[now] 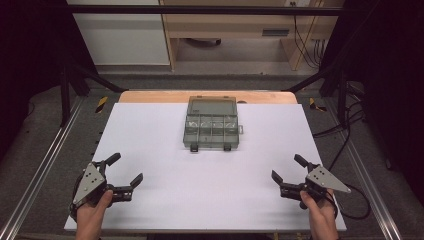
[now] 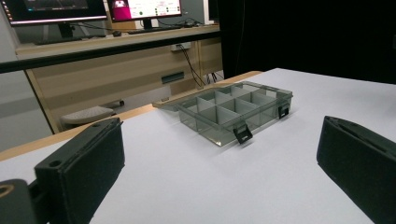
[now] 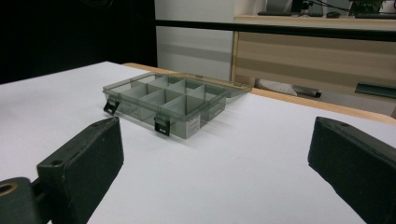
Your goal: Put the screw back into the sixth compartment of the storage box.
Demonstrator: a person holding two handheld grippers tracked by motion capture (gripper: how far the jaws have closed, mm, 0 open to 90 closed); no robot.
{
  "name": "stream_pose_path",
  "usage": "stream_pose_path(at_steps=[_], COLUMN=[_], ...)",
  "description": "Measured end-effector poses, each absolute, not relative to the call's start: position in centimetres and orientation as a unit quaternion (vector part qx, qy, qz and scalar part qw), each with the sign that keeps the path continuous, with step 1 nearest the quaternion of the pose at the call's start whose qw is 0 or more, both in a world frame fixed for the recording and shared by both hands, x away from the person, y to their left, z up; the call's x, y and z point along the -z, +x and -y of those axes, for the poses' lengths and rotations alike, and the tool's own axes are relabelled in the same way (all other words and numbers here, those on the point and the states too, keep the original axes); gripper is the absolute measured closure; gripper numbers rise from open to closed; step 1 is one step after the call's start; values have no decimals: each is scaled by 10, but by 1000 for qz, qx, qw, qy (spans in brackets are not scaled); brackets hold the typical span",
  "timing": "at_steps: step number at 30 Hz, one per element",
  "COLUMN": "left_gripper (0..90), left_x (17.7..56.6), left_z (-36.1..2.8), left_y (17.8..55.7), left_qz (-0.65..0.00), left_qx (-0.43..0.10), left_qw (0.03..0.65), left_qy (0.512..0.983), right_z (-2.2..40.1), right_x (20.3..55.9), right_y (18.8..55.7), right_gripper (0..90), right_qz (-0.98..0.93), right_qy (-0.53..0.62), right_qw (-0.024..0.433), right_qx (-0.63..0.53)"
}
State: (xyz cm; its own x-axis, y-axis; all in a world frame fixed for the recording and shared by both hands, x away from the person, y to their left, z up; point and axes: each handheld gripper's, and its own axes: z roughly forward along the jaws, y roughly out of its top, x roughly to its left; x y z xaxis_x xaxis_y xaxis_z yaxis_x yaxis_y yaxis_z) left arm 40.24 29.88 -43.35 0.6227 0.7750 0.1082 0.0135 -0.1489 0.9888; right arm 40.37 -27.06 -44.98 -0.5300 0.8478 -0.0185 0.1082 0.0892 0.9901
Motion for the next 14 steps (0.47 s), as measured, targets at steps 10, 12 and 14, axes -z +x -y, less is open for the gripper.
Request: stream_pose_path(at_steps=[10,12,14], left_gripper=[6,6,7], left_x=[433,434,434], left_z=[-308,-309,-309], left_y=[404,404,405], left_qz=[-294,-296,-296], left_qx=[-321,-319,-317], left_qw=[599,602,603], left_qy=[672,670,669], right_z=[278,277,275], right_x=[468,470,471], right_y=[394,396,398], right_gripper=[29,29,31], right_qz=[-671,-670,-671], right_qy=[339,342,340], right_qw=[322,315,312], right_qx=[-576,-579,-580])
